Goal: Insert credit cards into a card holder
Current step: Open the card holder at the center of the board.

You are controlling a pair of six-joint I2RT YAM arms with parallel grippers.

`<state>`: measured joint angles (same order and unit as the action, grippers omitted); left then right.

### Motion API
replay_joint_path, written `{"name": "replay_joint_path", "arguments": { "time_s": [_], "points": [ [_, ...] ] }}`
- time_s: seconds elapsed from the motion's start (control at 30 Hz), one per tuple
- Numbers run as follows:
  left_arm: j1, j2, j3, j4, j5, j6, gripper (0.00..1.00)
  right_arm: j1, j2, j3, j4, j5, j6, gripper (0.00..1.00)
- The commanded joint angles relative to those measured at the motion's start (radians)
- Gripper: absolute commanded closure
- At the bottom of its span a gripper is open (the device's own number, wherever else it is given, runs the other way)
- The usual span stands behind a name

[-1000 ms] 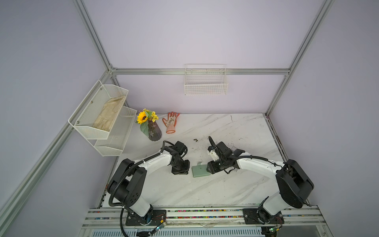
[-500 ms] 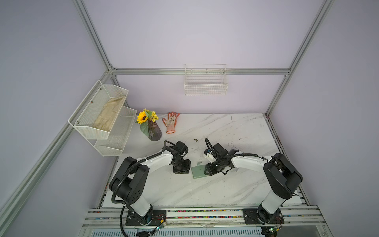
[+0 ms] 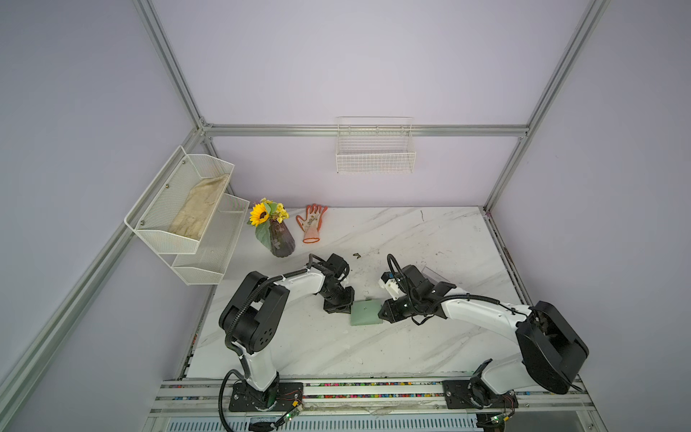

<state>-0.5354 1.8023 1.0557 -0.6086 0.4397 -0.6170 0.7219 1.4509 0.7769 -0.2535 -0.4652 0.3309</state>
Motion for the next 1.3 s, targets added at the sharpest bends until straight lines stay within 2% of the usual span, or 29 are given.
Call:
{"name": "replay_joint_path", "arguments": {
  "time_s": [0.0, 0.13, 0.3, 0.5, 0.57, 0.67, 0.87, 1.03, 1.27],
  "points": [
    [-0.018, 0.033, 0.138, 0.023, 0.032, 0.002, 0.98, 0.005, -0.021, -0.054, 0.106, -0.027, 0.100, 0.86],
    [-0.031, 0.081, 0.232, 0.017, 0.055, -0.001, 0.98, 0.021, -0.045, -0.116, 0.193, -0.033, 0.164, 0.86],
    [-0.036, 0.139, 0.354, 0.000, 0.077, 0.002, 0.98, 0.060, -0.103, -0.164, 0.253, -0.005, 0.235, 0.81],
    [-0.047, 0.229, 0.500, -0.039, 0.123, 0.017, 0.98, 0.074, -0.094, -0.161, 0.279, 0.011, 0.253, 0.79],
    [-0.049, 0.242, 0.540, -0.068, 0.120, 0.038, 0.98, 0.079, -0.083, -0.150, 0.288, 0.009, 0.255, 0.74],
    [-0.047, 0.226, 0.576, -0.149, 0.056, 0.082, 0.98, 0.082, -0.059, -0.121, 0.253, 0.048, 0.241, 0.65],
    [-0.019, 0.081, 0.473, -0.183, -0.043, 0.097, 0.98, 0.082, -0.047, -0.024, 0.099, 0.126, 0.161, 0.54],
    [-0.018, -0.037, 0.315, -0.172, -0.069, 0.073, 0.98, 0.082, 0.020, 0.074, -0.010, 0.261, 0.090, 0.42],
    [-0.017, -0.163, 0.098, -0.132, -0.117, 0.024, 0.98, 0.078, 0.161, 0.170, -0.056, 0.260, -0.003, 0.34]
  ]
}}
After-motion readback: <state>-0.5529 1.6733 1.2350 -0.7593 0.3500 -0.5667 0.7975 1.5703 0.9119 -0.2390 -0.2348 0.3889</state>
